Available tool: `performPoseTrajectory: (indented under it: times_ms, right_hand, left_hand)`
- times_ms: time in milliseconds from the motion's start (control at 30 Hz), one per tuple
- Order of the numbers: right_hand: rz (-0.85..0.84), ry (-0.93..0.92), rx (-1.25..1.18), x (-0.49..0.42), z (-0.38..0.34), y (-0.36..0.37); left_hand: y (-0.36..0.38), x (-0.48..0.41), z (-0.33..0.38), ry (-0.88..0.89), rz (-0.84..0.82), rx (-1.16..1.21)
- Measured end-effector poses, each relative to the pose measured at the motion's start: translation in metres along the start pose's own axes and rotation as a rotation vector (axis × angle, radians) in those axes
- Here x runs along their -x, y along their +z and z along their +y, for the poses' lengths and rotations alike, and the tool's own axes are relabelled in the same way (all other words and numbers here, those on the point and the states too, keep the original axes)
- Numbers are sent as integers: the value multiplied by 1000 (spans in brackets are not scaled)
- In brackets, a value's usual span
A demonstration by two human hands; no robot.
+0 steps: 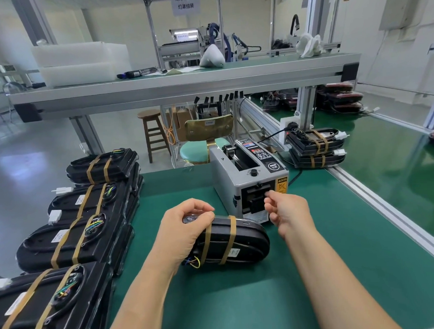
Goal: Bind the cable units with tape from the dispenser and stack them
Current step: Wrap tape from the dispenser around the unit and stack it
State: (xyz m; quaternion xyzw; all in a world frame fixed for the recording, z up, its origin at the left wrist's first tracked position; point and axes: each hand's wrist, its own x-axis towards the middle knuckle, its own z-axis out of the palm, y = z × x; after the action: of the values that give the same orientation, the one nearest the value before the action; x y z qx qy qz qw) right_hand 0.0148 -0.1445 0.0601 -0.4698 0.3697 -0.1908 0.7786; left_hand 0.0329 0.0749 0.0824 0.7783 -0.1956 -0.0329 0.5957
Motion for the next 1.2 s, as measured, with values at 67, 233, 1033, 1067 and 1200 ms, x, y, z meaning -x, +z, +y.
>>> performPoseTrajectory:
  times_ms: [67, 233, 1033, 1067, 1200]
  right_hand:
    - [12, -31, 41, -2, 1, 0]
    - [8, -60, 86, -4, 1, 2]
    - [-222, 165, -312, 56, 4, -5]
    - [-246, 184, -326, 64, 6, -6]
    - [-268, 277, -429, 78, 15, -10]
  left_hand:
    - [0, 1, 0, 6, 6, -13]
    - [3, 0, 0, 88, 72, -219]
    - [31, 4, 20, 479, -1, -1001]
    - [31, 4, 21, 479, 6, -996]
    - [32, 4, 21, 476, 18, -985]
